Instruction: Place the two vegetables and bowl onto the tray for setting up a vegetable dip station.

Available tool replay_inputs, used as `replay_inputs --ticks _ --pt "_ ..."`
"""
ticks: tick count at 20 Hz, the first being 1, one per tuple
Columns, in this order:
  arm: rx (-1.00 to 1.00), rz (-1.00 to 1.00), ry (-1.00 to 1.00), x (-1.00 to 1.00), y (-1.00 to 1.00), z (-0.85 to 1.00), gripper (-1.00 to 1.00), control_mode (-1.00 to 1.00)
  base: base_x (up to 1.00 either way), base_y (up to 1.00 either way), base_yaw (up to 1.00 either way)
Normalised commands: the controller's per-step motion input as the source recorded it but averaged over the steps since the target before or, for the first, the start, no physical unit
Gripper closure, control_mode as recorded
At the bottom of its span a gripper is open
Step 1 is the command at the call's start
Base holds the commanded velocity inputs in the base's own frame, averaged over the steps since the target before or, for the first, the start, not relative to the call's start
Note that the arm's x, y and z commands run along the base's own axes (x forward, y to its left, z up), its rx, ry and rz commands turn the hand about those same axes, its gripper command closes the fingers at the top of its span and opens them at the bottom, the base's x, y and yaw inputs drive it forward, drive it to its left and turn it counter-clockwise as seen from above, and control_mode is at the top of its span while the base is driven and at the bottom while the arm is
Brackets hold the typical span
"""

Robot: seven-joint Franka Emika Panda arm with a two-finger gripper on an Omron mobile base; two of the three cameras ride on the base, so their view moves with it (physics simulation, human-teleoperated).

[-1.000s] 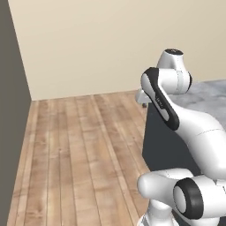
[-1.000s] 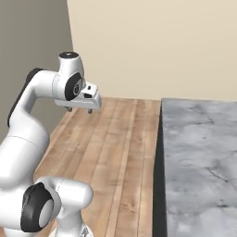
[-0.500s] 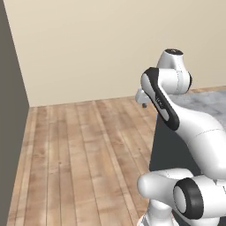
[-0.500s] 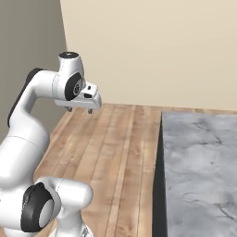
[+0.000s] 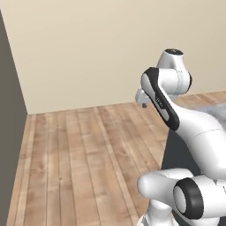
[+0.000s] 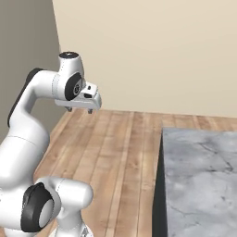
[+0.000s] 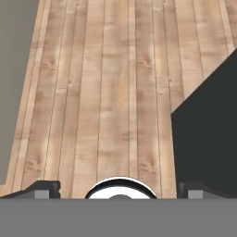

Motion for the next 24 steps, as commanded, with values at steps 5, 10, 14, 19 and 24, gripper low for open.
replay_inputs --ticks 5,10,14,19,24 --pt "0.0 0.0 0.0 0.0 0.0 0.0 -1.0 1.0 0.71 0.12 -0.01" --pt "0.0 0.0 0.0 0.0 0.0 0.0 -1.0 1.0 0.71 0.13 -0.01" --pt "0.0 0.0 0.0 0.0 0.0 0.0 -1.0 1.0 0.71 0.13 -0.01" --pt "0.0 0.0 0.0 0.0 0.0 0.0 -1.0 1.0 0.71 0.13 -0.02" --pt "0.0 0.0 0.0 0.0 0.0 0.0 -1.0 1.0 0.69 0.16 -0.1"
